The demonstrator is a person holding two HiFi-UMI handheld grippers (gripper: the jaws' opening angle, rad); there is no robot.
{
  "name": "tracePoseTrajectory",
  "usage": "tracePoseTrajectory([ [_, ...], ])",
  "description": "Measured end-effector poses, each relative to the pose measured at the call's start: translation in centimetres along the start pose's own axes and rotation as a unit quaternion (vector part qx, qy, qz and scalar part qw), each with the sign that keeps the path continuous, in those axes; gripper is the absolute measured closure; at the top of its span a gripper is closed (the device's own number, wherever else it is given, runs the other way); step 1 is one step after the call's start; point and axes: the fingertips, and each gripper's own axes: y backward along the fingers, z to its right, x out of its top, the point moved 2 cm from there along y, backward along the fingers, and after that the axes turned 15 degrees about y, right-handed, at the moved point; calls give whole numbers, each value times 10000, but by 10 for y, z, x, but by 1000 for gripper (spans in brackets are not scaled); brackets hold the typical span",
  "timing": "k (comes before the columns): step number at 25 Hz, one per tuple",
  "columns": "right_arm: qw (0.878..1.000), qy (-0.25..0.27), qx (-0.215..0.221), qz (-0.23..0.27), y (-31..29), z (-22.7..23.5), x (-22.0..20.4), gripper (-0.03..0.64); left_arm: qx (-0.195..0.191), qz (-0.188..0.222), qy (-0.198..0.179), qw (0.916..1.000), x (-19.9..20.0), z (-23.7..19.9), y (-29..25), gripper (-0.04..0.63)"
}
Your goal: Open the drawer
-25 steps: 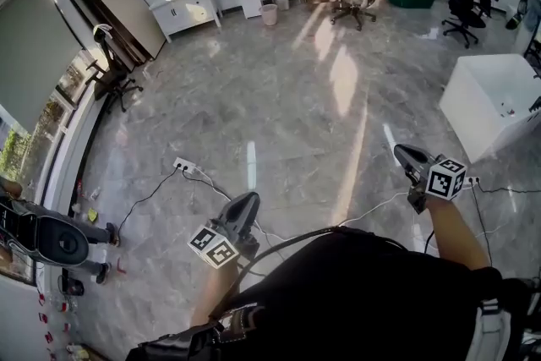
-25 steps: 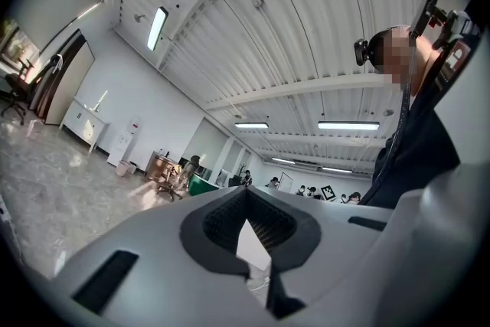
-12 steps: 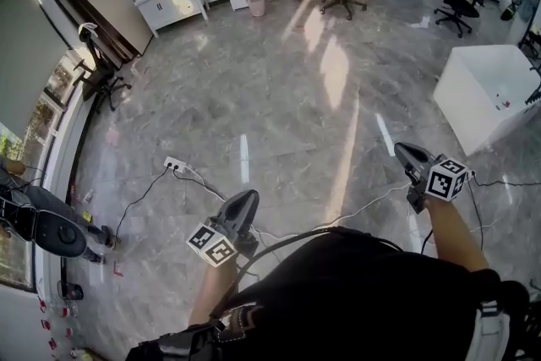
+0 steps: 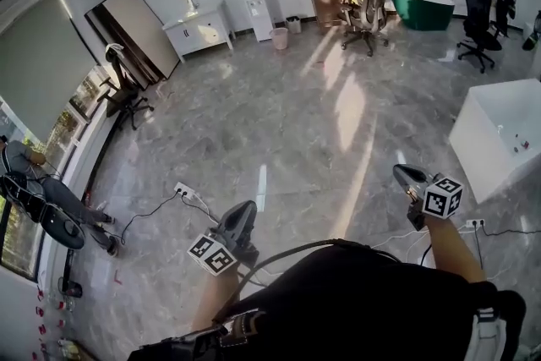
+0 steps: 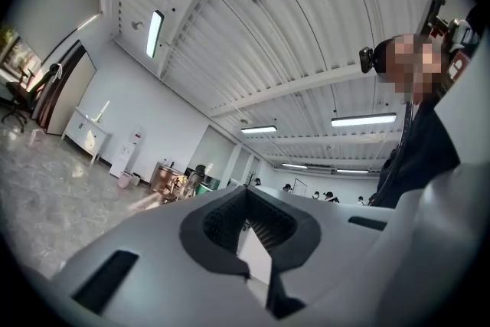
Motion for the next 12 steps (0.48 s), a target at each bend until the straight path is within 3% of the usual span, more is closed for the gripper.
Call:
tracePoseTrajectory([
  [5, 9988, 361, 287, -167, -4, 44, -8, 615, 172, -33, 42, 9998, -20, 7, -43, 595],
  [12, 9979, 255, 532, -265, -34, 79, -33, 615, 414, -149, -24, 9990, -12, -13, -83, 595],
])
